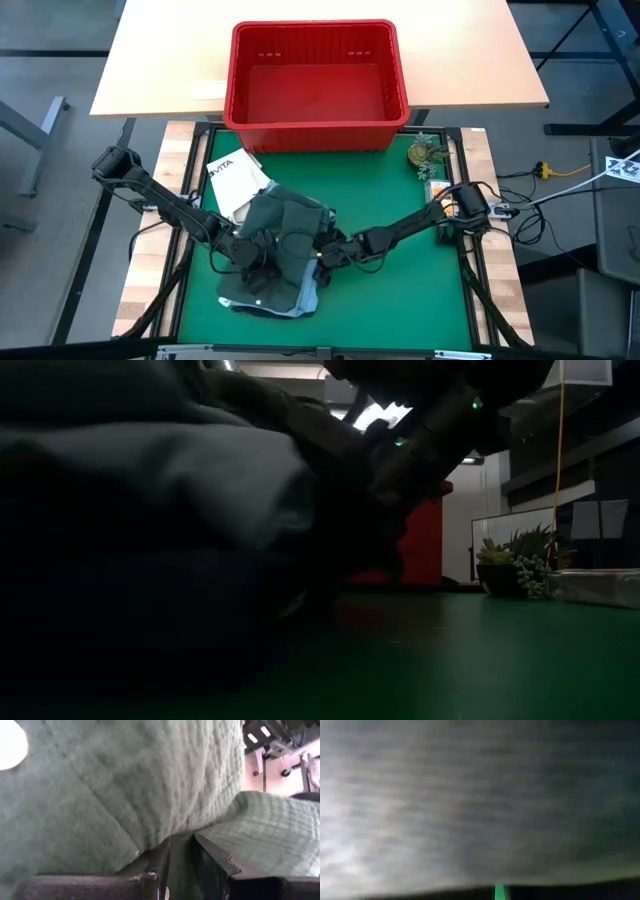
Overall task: Fold Laundry from Bin
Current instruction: Put the stacked clothing into the organizer bin
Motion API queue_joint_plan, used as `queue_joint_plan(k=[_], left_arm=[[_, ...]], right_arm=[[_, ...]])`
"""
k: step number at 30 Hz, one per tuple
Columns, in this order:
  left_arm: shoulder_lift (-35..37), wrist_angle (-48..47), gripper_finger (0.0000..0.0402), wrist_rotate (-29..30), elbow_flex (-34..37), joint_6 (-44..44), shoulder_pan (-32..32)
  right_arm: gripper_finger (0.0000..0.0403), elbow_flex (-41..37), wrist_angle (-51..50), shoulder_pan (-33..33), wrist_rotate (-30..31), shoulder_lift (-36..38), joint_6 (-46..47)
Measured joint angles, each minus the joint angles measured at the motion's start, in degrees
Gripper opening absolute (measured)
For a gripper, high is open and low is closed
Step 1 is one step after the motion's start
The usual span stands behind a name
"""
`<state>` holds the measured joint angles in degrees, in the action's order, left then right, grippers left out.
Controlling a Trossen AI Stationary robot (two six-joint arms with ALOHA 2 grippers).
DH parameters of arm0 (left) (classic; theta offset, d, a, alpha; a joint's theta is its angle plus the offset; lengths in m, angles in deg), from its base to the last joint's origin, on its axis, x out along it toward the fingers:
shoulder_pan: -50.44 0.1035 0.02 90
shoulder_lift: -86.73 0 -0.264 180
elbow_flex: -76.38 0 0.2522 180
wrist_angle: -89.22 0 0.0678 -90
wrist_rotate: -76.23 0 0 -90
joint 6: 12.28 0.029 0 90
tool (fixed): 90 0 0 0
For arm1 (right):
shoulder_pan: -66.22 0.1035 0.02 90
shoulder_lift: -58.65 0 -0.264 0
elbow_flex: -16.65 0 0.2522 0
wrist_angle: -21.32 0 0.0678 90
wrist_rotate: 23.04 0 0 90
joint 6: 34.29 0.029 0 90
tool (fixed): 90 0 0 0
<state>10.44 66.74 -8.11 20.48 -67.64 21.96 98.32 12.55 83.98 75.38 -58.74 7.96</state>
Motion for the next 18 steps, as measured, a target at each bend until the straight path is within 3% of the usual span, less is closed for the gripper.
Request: queue_joint_plan(k=[5, 11, 18], left_arm=[[0.0, 4.5, 0.0088, 2.5, 0.0, 0.0, 1.2], [0.0, 18.8, 0.0139, 2.6, 0.0, 1.6, 4.3], [0.5, 24.7, 0.0191, -4.3, 0.0, 6.0, 6.8]], right_arm=[[0.0002, -0.2, -8.2, 0.0, 3.3, 3.9, -5.2], [0.0004, -0.2, -20.6, -0.7, 4.3, 6.5, -7.3], [0.0004, -0.1, -28.4, -0.6, 3.7, 6.9, -10.8]])
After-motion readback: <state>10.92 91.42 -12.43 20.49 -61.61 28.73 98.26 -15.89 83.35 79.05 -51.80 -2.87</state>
